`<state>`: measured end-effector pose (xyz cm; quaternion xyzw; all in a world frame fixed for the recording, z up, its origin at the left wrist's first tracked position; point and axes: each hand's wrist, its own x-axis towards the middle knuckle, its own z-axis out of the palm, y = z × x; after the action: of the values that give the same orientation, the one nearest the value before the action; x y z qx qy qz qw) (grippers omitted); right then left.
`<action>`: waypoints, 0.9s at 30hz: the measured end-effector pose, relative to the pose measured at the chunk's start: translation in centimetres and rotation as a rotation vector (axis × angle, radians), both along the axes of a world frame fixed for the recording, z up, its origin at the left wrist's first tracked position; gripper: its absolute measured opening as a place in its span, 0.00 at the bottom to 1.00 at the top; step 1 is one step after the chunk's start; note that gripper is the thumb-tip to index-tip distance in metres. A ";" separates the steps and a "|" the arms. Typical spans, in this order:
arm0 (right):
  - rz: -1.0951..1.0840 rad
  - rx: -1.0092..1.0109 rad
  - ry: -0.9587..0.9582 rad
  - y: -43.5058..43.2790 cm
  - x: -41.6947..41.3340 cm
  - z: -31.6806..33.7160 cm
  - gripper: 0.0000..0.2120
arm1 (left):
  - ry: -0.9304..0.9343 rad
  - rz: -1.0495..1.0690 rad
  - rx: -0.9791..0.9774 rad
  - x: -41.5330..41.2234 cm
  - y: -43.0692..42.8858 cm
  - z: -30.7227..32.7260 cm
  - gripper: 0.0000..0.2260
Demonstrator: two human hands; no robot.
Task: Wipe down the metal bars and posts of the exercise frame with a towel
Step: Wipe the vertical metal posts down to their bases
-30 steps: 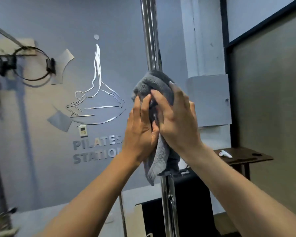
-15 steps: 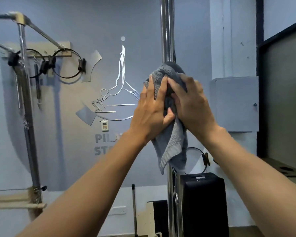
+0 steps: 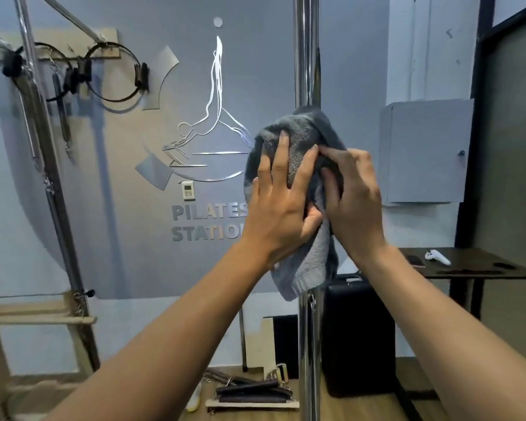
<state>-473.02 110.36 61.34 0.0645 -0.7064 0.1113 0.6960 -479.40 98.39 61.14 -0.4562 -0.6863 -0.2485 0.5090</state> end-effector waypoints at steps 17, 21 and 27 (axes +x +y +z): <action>0.016 -0.142 -0.275 -1.4 3.8 -4.7 0.13 | -0.259 -0.215 0.302 3.4 0.0 -6.6 0.20; 0.121 -0.155 -0.333 -1.4 4.2 -4.3 0.13 | -0.474 -0.317 0.472 3.7 -0.2 -5.3 0.17; 0.114 -0.243 -0.349 -3.9 6.7 -6.5 0.15 | -0.354 -0.285 0.333 4.9 -2.3 -6.9 0.25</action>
<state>-466.29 106.48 54.85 -0.0004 -0.7926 0.2445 0.5585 -474.52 96.13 54.25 -0.4077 -0.6430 -0.5030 0.4090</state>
